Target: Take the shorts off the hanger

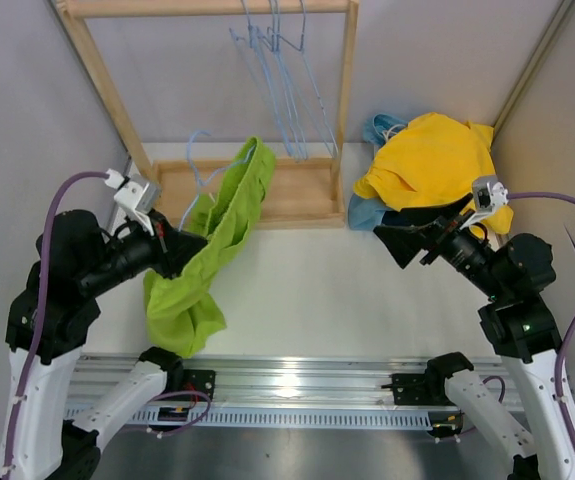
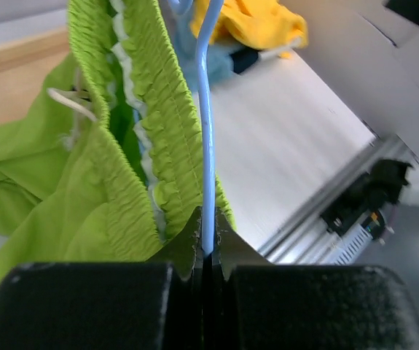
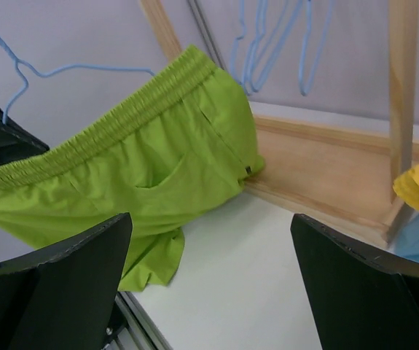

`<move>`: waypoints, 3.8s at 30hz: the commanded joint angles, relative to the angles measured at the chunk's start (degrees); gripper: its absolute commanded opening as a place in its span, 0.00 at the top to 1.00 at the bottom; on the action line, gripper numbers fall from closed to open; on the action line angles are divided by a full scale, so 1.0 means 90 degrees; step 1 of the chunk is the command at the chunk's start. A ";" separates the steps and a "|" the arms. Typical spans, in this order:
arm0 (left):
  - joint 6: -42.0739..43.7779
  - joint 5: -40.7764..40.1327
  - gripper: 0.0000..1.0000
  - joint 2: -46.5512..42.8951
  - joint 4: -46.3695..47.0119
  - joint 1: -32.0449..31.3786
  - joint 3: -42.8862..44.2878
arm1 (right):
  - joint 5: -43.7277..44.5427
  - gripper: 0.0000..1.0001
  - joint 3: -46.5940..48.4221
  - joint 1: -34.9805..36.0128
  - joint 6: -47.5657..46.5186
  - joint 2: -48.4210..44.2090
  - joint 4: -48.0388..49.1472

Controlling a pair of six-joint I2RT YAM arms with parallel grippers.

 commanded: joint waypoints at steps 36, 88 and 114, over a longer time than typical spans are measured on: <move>-0.0152 0.2345 1.00 0.0018 0.0702 -0.1760 0.1364 | 0.1553 1.00 0.0076 0.1293 -0.0721 0.0565 0.1822; -0.0425 -0.3885 1.00 -0.0314 -0.0480 -0.1809 -0.0218 | 0.3373 1.00 0.8787 -0.1343 -0.1524 0.6657 0.0413; -0.0160 0.0633 1.00 0.5221 0.0634 0.1209 0.5027 | 0.3404 0.01 -0.1554 -0.1257 0.0147 0.1864 0.1832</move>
